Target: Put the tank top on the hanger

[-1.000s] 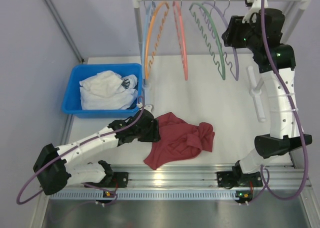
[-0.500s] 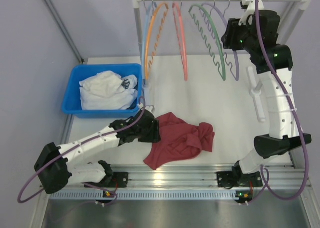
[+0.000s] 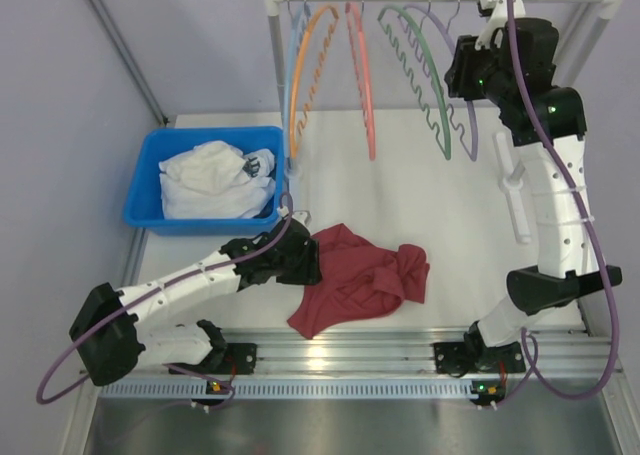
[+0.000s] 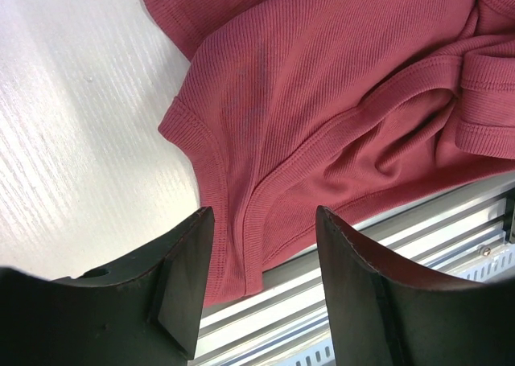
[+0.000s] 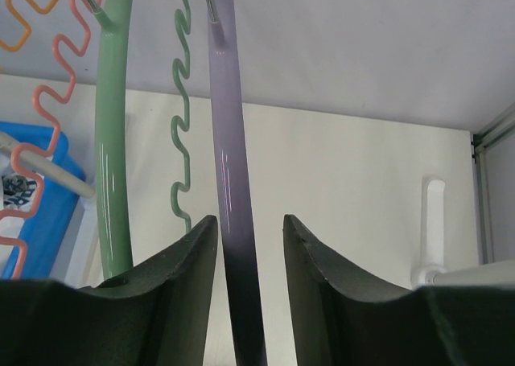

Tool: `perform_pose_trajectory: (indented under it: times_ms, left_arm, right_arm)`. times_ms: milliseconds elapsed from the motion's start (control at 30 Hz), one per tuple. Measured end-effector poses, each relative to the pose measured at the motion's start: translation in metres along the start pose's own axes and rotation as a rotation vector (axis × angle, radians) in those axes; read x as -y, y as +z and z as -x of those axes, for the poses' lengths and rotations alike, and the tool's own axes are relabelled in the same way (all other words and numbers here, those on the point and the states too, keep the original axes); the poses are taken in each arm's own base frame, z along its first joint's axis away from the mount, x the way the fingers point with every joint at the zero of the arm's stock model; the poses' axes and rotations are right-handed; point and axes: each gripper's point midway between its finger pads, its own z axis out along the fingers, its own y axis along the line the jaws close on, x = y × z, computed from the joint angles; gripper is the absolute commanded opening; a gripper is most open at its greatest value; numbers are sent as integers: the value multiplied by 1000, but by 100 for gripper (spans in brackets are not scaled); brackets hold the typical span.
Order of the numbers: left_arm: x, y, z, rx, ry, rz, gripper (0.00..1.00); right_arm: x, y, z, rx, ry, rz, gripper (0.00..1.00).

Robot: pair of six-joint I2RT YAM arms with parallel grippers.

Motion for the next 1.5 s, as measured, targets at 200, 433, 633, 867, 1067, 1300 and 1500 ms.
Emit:
perform_pose_trajectory:
  times_ms: [200,433,633,867,1067,1300,1500]
  left_arm:
    - [0,1,0,-2,6,1,58]
    - [-1,3,-1,-6,8,5,58]
    - [-1,3,-1,-6,8,5,58]
    - [-1,3,-1,-6,8,5,58]
    - [-1,3,-1,-6,8,5,58]
    - [-1,3,-1,-6,8,5,58]
    - [-1,3,-1,-6,8,5,58]
  right_arm:
    - [0,2,-7,-27,-10,-3,28]
    - [-1,-2,-1,-17,-23,-7,0]
    - [-1,-3,0,-12,-27,-29,0]
    - [-1,-3,4,2,-35,-48,0]
    - [3,-8,11,40,-30,-72,0]
    - [5,-20,23,94,-23,-79,0]
    - [6,-24,22,102,-21,-84,0]
